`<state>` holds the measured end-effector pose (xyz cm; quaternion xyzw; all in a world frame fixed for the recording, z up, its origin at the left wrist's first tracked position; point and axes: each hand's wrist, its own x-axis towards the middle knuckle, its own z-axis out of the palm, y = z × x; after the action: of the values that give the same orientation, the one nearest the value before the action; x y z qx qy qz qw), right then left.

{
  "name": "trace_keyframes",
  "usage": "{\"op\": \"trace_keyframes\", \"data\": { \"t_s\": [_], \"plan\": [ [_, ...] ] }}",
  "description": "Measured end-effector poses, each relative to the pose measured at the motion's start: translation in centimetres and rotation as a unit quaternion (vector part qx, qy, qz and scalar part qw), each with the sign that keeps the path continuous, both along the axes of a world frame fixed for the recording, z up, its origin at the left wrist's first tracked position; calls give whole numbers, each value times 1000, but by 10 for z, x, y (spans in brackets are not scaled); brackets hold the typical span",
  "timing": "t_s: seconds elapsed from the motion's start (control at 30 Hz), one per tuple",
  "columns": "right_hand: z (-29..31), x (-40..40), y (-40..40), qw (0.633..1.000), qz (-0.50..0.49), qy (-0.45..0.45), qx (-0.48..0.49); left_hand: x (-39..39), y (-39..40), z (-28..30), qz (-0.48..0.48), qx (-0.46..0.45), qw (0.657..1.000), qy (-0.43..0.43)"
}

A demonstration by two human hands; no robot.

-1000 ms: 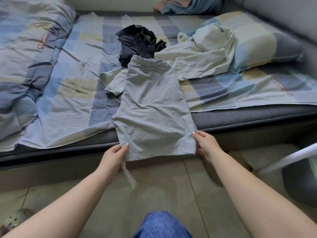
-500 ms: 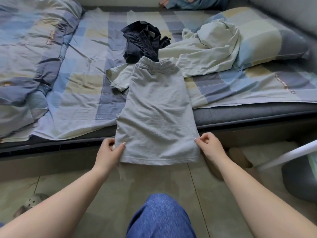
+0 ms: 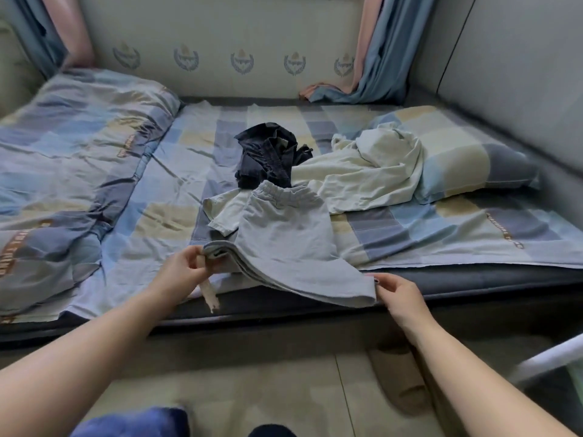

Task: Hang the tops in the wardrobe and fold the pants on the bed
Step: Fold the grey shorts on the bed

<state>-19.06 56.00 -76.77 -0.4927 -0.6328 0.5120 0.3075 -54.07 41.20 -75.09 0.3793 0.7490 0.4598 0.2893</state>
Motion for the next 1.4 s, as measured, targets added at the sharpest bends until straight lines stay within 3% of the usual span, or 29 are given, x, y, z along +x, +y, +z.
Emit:
{"op": "trace_keyframes", "data": {
  "t_s": [0.07, 0.17, 0.33, 0.57, 0.73, 0.83, 0.9, 1.03, 1.13, 1.23, 1.3, 1.4],
  "plan": [
    [-2, -7, 12, 999, -18, -13, 43, -9, 13, 4, 14, 3, 996, 92],
    [-8, -22, 36, 994, -50, -10, 94, -25, 41, 4, 8, 33, 987, 160],
    [-20, -56, 89, 993, -76, 13, 86, -49, 99, -12, -27, 106, 994, 14],
    [-42, -110, 192, 990, -122, -3, 71, -107, 210, -51, 8, 107, 994, 31],
    [-54, -154, 259, 984, -172, -45, -13, -139, 282, -82, 55, 5, 996, -63],
    [-73, -175, 278, 977, -176, -111, -47, -153, 300, -104, 59, -74, 995, -29],
    [-83, -183, 282, 972, -185, -138, -37, -160, 302, -113, 43, -80, 996, -9],
    [-89, -187, 279, 976, -162, -144, 2, -167, 303, -116, -48, 8, 999, 25],
    [-81, -188, 277, 982, -150, -102, 46, -169, 307, -113, -92, 83, 984, 130],
    [-72, -190, 274, 982, -143, -83, 95, -170, 315, -112, -113, 101, 963, 221],
    [-67, -189, 265, 980, -131, -67, 135, -167, 315, -111, -110, 98, 966, 211],
    [-64, -186, 255, 974, -132, -43, 177, -165, 311, -110, -73, 125, 984, 108]
  ]
}}
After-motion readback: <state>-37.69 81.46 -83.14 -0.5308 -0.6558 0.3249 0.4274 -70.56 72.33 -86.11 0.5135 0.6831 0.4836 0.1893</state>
